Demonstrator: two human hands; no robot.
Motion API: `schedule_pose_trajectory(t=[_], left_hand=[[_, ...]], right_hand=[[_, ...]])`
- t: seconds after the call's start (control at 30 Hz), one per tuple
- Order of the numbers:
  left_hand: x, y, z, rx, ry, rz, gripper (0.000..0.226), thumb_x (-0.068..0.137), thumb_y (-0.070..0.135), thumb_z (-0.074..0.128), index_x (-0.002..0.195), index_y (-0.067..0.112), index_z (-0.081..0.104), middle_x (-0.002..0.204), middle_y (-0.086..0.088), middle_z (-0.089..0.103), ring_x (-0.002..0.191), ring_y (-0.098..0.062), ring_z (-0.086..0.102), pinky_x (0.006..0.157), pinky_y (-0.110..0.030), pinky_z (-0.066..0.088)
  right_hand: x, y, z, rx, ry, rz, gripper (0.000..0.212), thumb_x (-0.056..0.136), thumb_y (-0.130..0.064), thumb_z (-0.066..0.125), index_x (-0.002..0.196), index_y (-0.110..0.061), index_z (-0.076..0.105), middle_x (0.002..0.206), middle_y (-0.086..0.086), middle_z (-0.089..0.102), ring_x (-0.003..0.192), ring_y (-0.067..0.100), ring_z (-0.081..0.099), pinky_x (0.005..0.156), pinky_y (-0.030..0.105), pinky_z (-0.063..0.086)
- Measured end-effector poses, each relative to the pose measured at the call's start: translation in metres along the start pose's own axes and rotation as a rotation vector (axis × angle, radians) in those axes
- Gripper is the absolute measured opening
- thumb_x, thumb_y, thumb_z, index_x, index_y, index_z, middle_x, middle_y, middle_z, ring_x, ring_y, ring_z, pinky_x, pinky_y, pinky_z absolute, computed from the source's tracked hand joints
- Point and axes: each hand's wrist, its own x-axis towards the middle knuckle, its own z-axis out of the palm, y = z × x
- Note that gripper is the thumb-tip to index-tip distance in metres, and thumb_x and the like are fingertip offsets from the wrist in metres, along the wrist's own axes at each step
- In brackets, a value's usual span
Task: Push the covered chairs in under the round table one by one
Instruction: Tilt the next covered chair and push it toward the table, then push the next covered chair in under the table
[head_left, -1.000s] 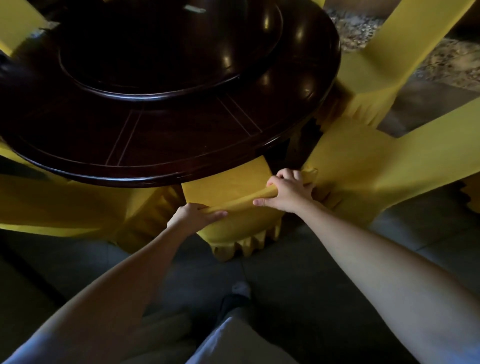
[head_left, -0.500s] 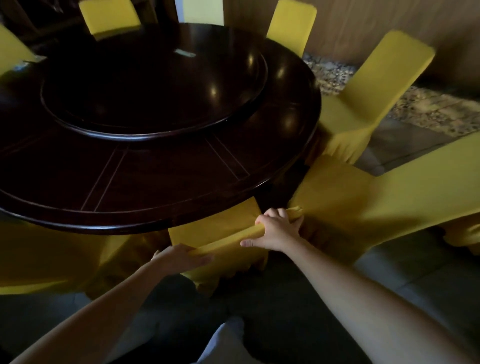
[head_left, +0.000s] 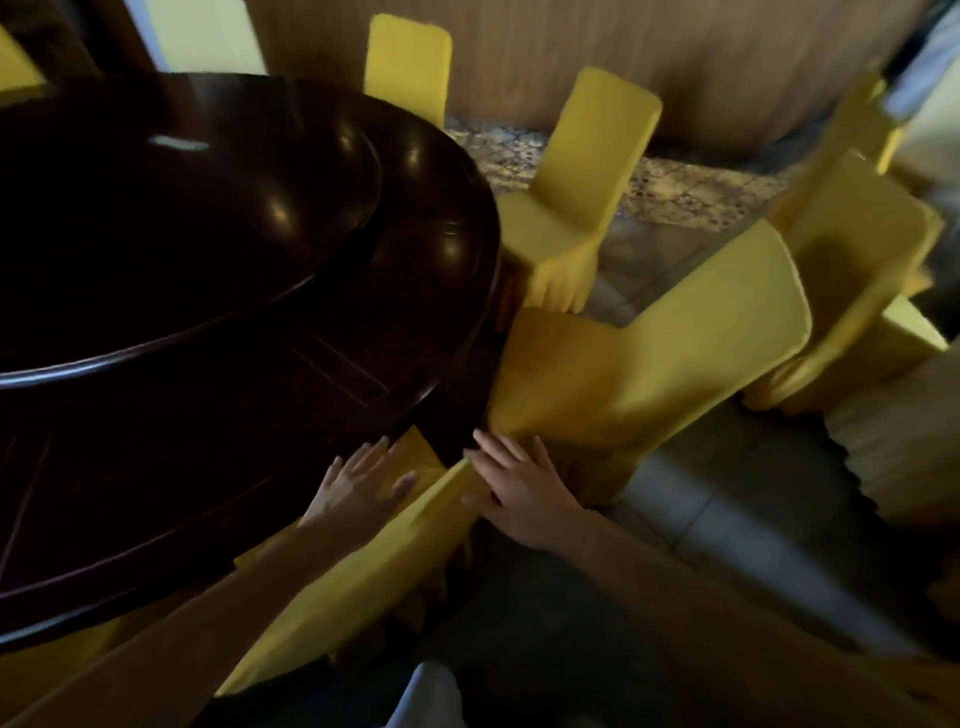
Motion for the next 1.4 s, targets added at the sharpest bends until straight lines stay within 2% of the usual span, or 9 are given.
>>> schedule_pose_trajectory(t=[0.07, 0.17, 0.3, 0.47, 0.67, 0.87, 0.97, 1.1, 1.4], left_hand=[[0.021, 0.038, -0.003, 0.05, 0.042, 0.1, 0.071, 0.088, 0.064, 0.012, 0.149, 0.029, 0.004, 0.159, 0.002, -0.004, 0.145, -0.016, -0.009, 0.118, -0.045, -0.007], [0.052, 0.101, -0.009, 0.158, 0.078, 0.299, 0.091, 0.075, 0.078, -0.007, 0.149, 0.028, 0.009, 0.159, 0.002, -0.012, 0.144, -0.018, -0.018, 0.117, -0.048, -0.009], [0.084, 0.167, -0.006, 0.088, 0.124, 0.426, 0.074, 0.089, 0.067, 0.02, 0.149, 0.03, -0.001, 0.158, 0.006, -0.01, 0.144, -0.013, -0.018, 0.117, -0.043, -0.012], [0.123, 0.248, 0.014, 0.152, 0.091, 0.499, 0.074, 0.086, 0.068, 0.014, 0.148, 0.032, -0.004, 0.158, 0.006, -0.015, 0.142, -0.012, -0.022, 0.114, -0.042, -0.015], [0.173, 0.348, 0.033, 0.259, 0.03, 0.529, 0.067, 0.092, 0.062, 0.017, 0.149, 0.031, -0.003, 0.158, 0.003, -0.013, 0.144, -0.016, -0.017, 0.115, -0.045, -0.011], [0.225, 0.445, 0.058, 0.203, 0.039, 0.605, 0.088, 0.071, 0.078, -0.005, 0.148, 0.036, -0.004, 0.159, 0.006, -0.012, 0.144, -0.014, -0.017, 0.115, -0.046, -0.011], [0.245, 0.486, 0.064, 0.171, 0.033, 0.612, 0.079, 0.079, 0.074, 0.004, 0.148, 0.035, -0.004, 0.158, 0.006, -0.014, 0.143, -0.012, -0.02, 0.114, -0.045, -0.013], [0.275, 0.528, 0.066, 0.125, 0.062, 0.576, 0.083, 0.072, 0.075, 0.001, 0.147, 0.039, -0.003, 0.158, 0.008, -0.015, 0.143, -0.013, -0.02, 0.114, -0.044, -0.013], [0.351, 0.573, 0.059, 0.159, 0.082, 0.513, 0.074, 0.081, 0.069, 0.011, 0.148, 0.039, 0.001, 0.158, 0.008, -0.012, 0.144, -0.014, -0.017, 0.114, -0.045, -0.011]], right_hand=[[-0.01, 0.019, -0.007, 0.004, 0.045, 0.095, 0.065, 0.095, -0.059, 0.025, 0.151, -0.026, 0.013, 0.161, -0.007, -0.003, 0.147, 0.015, -0.009, 0.116, 0.053, -0.002], [-0.026, 0.053, -0.024, -0.009, 0.123, 0.216, 0.064, 0.095, -0.057, 0.028, 0.15, -0.029, 0.01, 0.161, -0.005, -0.001, 0.147, 0.017, -0.01, 0.116, 0.053, 0.0], [-0.054, 0.106, -0.04, 0.037, 0.213, 0.362, 0.066, 0.095, -0.056, 0.031, 0.151, -0.026, 0.01, 0.161, -0.005, 0.0, 0.147, 0.017, -0.008, 0.117, 0.054, 0.003], [-0.083, 0.184, -0.064, 0.058, 0.248, 0.474, 0.069, 0.094, -0.056, 0.035, 0.151, -0.026, 0.011, 0.161, -0.005, -0.002, 0.148, 0.017, -0.006, 0.117, 0.051, 0.001], [-0.119, 0.282, -0.093, 0.128, 0.318, 0.565, 0.091, 0.072, -0.074, 0.009, 0.151, -0.028, 0.013, 0.161, -0.004, 0.001, 0.148, 0.018, -0.004, 0.116, 0.053, 0.003], [-0.157, 0.369, -0.117, 0.171, 0.361, 0.611, 0.069, 0.094, -0.05, 0.044, 0.152, -0.027, 0.012, 0.161, -0.004, 0.0, 0.148, 0.018, -0.007, 0.118, 0.053, 0.002], [-0.169, 0.409, -0.131, 0.163, 0.354, 0.62, 0.07, 0.094, -0.052, 0.042, 0.151, -0.028, 0.01, 0.161, -0.004, -0.003, 0.147, 0.018, -0.01, 0.117, 0.051, 0.0], [-0.172, 0.46, -0.148, 0.126, 0.336, 0.607, 0.07, 0.094, -0.055, 0.038, 0.151, -0.029, 0.006, 0.161, -0.003, -0.005, 0.147, 0.018, -0.012, 0.118, 0.052, -0.001], [-0.133, 0.553, -0.183, 0.118, 0.36, 0.607, 0.069, 0.094, -0.056, 0.037, 0.151, -0.029, 0.009, 0.161, -0.004, -0.004, 0.147, 0.017, -0.011, 0.116, 0.051, -0.003]])
